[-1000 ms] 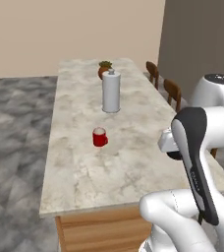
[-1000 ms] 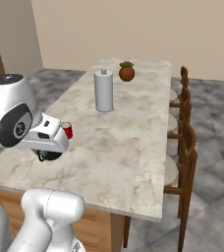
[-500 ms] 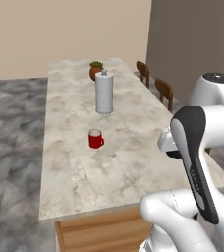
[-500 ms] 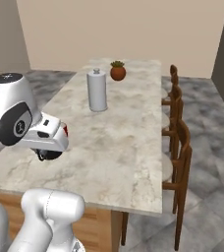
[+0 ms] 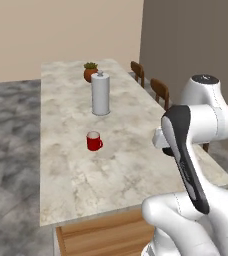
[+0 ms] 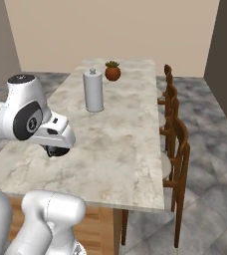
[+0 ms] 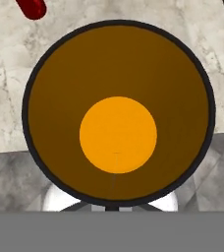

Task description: Clear the mugs and bowl far away from the sink.

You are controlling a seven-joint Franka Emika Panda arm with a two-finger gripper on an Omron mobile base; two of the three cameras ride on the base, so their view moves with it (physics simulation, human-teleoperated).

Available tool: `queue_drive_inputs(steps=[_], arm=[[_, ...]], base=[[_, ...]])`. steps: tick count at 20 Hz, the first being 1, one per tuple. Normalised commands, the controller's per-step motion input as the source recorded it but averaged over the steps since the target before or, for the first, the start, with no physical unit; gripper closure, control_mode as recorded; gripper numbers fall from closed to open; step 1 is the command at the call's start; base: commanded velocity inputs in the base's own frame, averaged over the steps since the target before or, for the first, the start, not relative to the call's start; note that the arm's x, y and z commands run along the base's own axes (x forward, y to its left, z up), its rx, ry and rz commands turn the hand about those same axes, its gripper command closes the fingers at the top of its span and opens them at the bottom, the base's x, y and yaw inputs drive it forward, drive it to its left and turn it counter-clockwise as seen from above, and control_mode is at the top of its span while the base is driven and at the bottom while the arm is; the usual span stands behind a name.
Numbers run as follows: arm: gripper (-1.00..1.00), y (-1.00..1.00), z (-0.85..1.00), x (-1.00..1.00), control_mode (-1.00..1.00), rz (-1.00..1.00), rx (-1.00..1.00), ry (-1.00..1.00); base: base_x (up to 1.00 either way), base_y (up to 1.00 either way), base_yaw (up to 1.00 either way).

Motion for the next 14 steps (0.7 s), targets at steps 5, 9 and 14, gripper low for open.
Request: queue_drive_inputs(steps=[5, 9, 14], arm=[[1.0, -0.03, -0.39, 1.0, -1.0, 0.02, 0.0, 0.05], [1.0, -0.09, -0.48, 0.87, -1.0, 0.11, 0.0, 0.0], [1.0, -0.03, -0.55, 0.85, -1.0, 0.11, 0.0, 0.0]], base=[[0.0, 0.0, 0.0], [0.0, 0.0, 0.0], [0.0, 0.0, 0.0]])
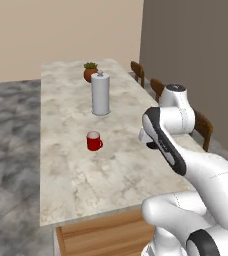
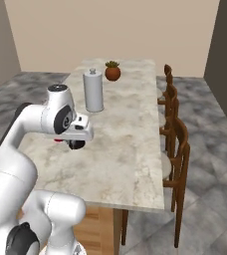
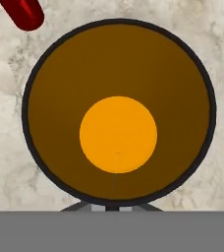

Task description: Clear the mugs and bowl far away from the sink.

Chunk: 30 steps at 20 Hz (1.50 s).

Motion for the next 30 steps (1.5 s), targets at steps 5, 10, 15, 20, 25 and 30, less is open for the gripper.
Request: queue_drive_inputs(steps=[5, 10, 15, 20, 25, 30], arm=[[1.0, 0.0, -0.52, 0.82, -1.0, 0.1, 0.0, 0.0], [1.0, 0.0, -0.48, 0.83, -1.0, 0.07, 0.0, 0.0], [1.0, 0.0, -0.3, 0.7, -1.0, 0.03, 0.0, 0.0], [1.0, 0.0, -0.14, 0.36, -1.0, 0.0, 0.0, 0.0], [1.0, 0.0, -0.22, 0.43, -1.0, 0.0, 0.0, 0.0], [1.0, 0.0, -0.23, 0.43, -1.0, 0.0, 0.0, 0.0]], base=[[0.0, 0.0, 0.0], [0.0, 0.0, 0.0], [0.0, 0.0, 0.0], [0.0, 0.0, 0.0], [0.0, 0.0, 0.0], [0.0, 0.0, 0.0]])
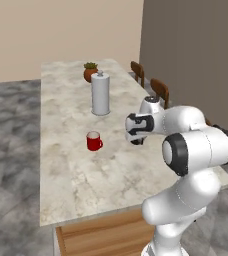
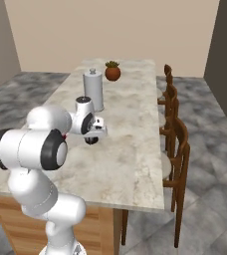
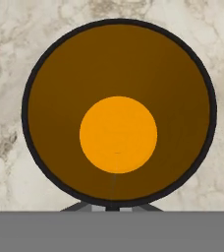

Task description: Clear the mugs and bowl far away from the sink.

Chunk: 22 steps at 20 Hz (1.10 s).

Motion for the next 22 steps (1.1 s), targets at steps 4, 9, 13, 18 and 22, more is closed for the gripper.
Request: queue_drive_inputs(steps=[4, 9, 13, 18, 22], arm=[[1.0, 0.0, -0.34, 0.38, -1.0, 0.0, 0.0, 0.01], [1.0, 0.0, -0.38, 0.37, -1.0, 0.0, 0.0, 0.01], [1.0, 0.0, -0.33, 0.38, -1.0, 0.0, 0.0, 0.0], [-1.0, 0.0, -0.4, 0.35, -1.0, 0.0, 0.0, 0.0], [-1.0, 0.0, -0.21, 0.3, -1.0, 0.0, 0.0, 0.01]], base=[[0.0, 0.0, 0.0], [0.0, 0.0, 0.0], [0.0, 0.0, 0.0], [0.0, 0.0, 0.0], [0.0, 0.0, 0.0]])
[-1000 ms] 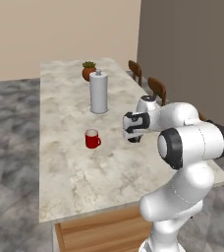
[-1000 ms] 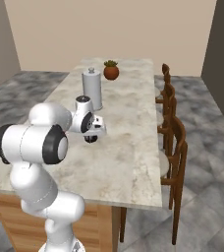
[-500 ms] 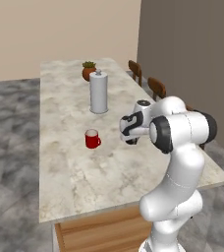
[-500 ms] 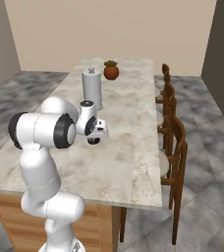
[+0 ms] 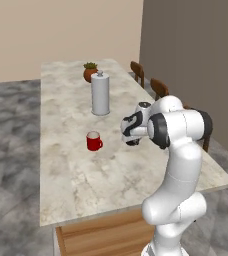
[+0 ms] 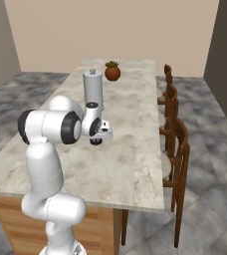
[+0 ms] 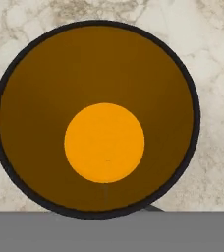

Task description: Clear the mugs and bowl far away from the sink.

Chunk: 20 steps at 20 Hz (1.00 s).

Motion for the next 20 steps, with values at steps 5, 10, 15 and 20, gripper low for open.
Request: queue_drive_inputs(steps=[5, 10, 15, 20], arm=[[-1.0, -0.01, 0.01, 0.06, -1.0, 0.0, 0.0, 0.0], [-1.0, -0.02, 0.29, 0.0, -1.0, 0.0, 0.01, 0.0], [-1.0, 0.0, 0.74, -0.6, -1.0, 0.0, 0.01, -0.03], [-1.0, 0.01, 0.71, -0.81, -1.0, 0.0, 0.0, 0.0]], base=[[0.0, 0.0, 0.0], [0.0, 0.0, 0.0], [0.0, 0.0, 0.0], [0.0, 0.0, 0.0]])
